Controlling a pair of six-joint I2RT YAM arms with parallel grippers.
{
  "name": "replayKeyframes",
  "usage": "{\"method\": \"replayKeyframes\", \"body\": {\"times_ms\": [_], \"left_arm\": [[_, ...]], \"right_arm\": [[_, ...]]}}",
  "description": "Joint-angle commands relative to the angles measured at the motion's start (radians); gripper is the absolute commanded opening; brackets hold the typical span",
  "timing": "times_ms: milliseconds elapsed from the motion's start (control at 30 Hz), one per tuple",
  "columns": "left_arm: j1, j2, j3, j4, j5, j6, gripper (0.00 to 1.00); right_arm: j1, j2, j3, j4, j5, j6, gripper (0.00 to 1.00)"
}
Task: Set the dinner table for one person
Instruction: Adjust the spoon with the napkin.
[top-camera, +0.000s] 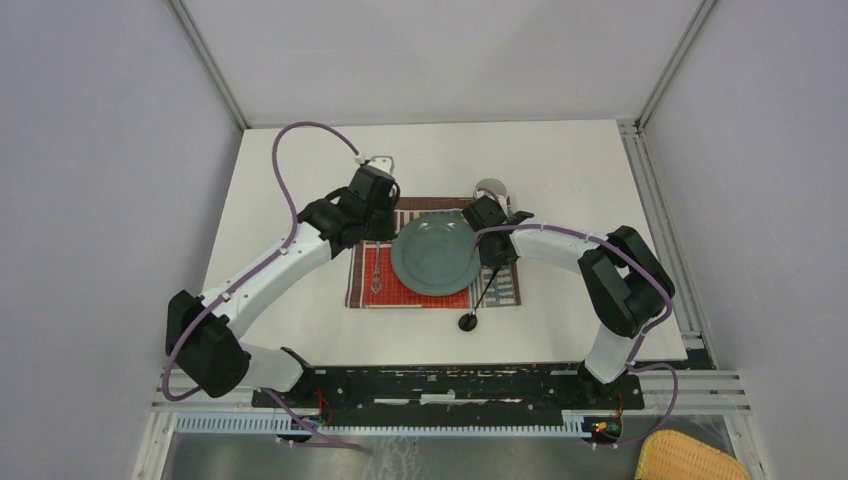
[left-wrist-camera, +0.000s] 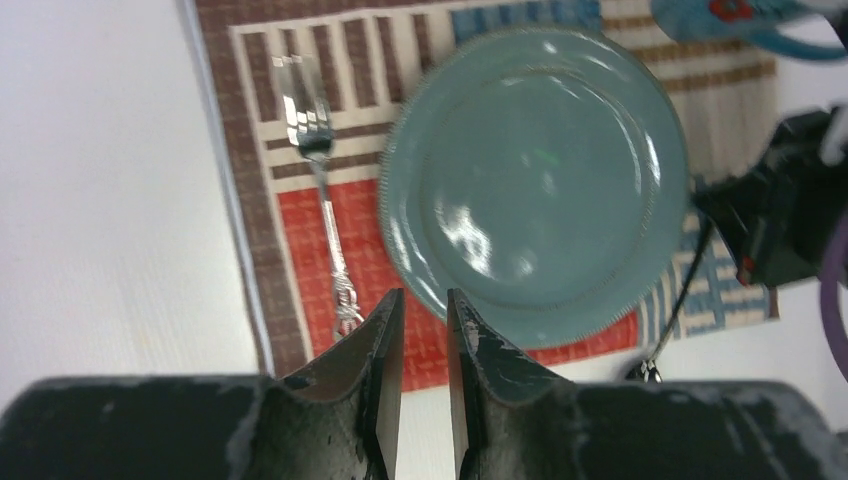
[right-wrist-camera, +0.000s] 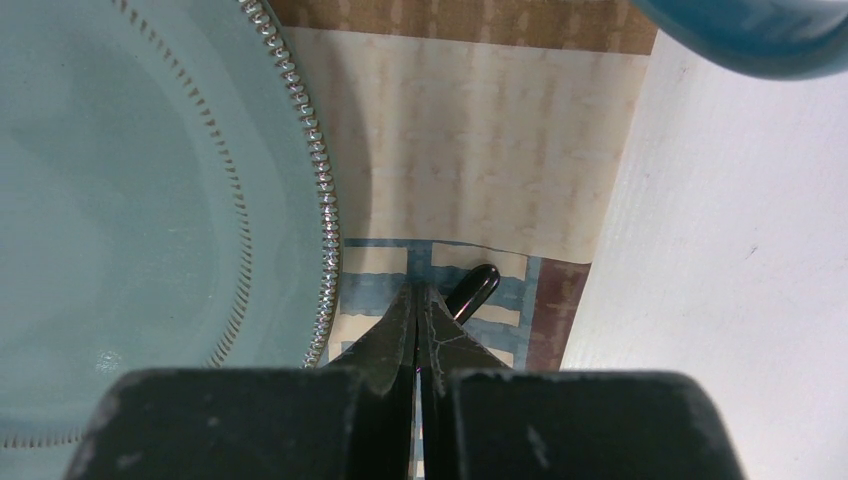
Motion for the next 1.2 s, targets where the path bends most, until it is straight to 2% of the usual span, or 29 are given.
{"method": "replayKeyframes", "body": {"times_ms": [0,200,467,800,1167], "left_arm": [[-0.156,-0.016,-0.009,-0.028,0.023,-0.026,0.29],[-0.311,0.015,-0.026,-0.013,0.009,-0.064,0.26],[-0.424,0.003,-0.12,0.027,0.012,-0.101,0.23],[-0.43,-0.024,-0.134,0.023,-0.061,-0.113,0.23],[-0.428,-0.011,-0.121,0.031,-0.091,-0.107,0.23]], "right_arm": [[-0.003,-0.024,-0.023,-0.018,-0.012,0.017,0.0],[-0.004,-0.028,-0.026,-0.025,-0.015,0.024,0.0],[-0.003,-0.028,-0.039,-0.033,-0.007,0.032,0.0],[-0.004,-0.088,-0.1,-0.057,-0.014,0.054,0.0],[-0.002,-0.26,-0.191,-0.147,-0.016,0.086,0.0]]}}
